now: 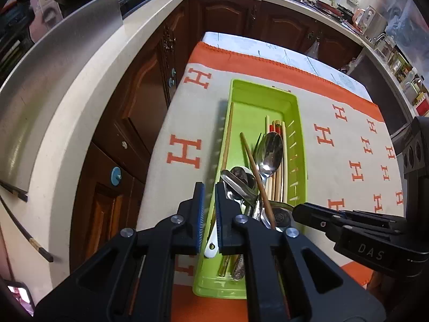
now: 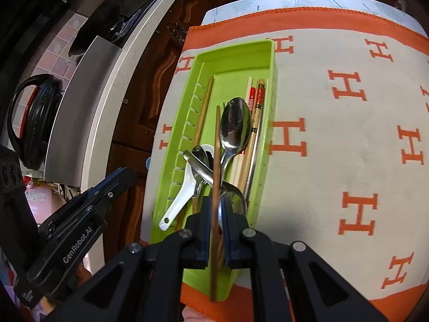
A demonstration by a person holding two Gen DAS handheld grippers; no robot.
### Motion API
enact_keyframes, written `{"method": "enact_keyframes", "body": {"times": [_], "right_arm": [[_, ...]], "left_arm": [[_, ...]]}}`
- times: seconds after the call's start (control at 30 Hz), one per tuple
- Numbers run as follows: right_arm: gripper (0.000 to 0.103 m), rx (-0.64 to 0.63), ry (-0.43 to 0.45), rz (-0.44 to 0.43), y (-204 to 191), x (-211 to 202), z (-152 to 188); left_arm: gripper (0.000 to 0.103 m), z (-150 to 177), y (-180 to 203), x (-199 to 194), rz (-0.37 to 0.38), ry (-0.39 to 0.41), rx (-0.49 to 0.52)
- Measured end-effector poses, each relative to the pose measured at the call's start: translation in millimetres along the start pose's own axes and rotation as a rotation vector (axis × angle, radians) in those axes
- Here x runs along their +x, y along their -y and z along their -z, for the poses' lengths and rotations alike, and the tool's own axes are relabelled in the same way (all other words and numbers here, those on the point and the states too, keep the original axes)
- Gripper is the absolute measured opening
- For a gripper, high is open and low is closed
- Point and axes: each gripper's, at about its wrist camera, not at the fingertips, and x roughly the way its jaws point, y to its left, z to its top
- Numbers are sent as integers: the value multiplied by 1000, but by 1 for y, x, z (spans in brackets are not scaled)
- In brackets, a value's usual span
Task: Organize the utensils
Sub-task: 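Lower the spoon and chopstick into the green tray and open both tools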
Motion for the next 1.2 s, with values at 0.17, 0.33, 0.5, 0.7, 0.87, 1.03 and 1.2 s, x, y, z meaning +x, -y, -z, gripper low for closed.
{"method": "enact_keyframes", "body": {"times": [0.17,0.33,0.5,0.7,0.87,1.03,1.2], "right_arm": [[8,-14,36,20,6,-10,2],[8,-30,57,29,12,-20,6],[8,-61,73,35,15,-31,12],[8,-80,62,23,20,-34,20],[8,-76,83,27,26,-40,22],[8,-44,94,28,42,-46,25],[8,3,96,25,61,-47,27]], "left_arm": [[56,1,-2,-2,12,23,-22],[56,2,1,-3,28,12,-30],[56,7,14,-7,45,22,11],[56,20,35,3,126,-51,49],[39,35,44,27,166,-158,32],[28,49,51,44,181,-230,35],[7,55,53,49,175,-221,21]]}}
